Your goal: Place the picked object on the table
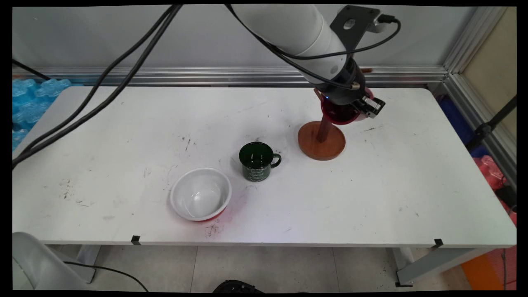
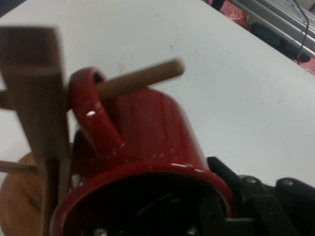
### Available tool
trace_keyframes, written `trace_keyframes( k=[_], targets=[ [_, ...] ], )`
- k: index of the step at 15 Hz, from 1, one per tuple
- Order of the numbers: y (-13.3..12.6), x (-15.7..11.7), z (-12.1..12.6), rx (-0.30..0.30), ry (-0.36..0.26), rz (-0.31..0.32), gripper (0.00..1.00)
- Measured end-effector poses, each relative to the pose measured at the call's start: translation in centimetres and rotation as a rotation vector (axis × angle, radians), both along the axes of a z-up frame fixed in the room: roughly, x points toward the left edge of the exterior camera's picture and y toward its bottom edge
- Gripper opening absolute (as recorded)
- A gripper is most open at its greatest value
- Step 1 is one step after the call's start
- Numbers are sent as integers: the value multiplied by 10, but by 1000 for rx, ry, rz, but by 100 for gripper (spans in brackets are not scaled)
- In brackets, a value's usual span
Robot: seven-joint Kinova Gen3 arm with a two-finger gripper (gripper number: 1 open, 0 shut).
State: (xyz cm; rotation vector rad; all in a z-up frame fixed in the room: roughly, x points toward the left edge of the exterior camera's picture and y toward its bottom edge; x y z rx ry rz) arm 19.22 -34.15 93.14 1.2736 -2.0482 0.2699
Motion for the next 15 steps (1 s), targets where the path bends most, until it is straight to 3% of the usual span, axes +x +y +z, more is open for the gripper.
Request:
trace_keyframes(
  k=[9,15],
  targets=[
    [4,-2,-2,-14,-19,12,0],
    [10,-7,12,-41,2,-7,0]
  ],
)
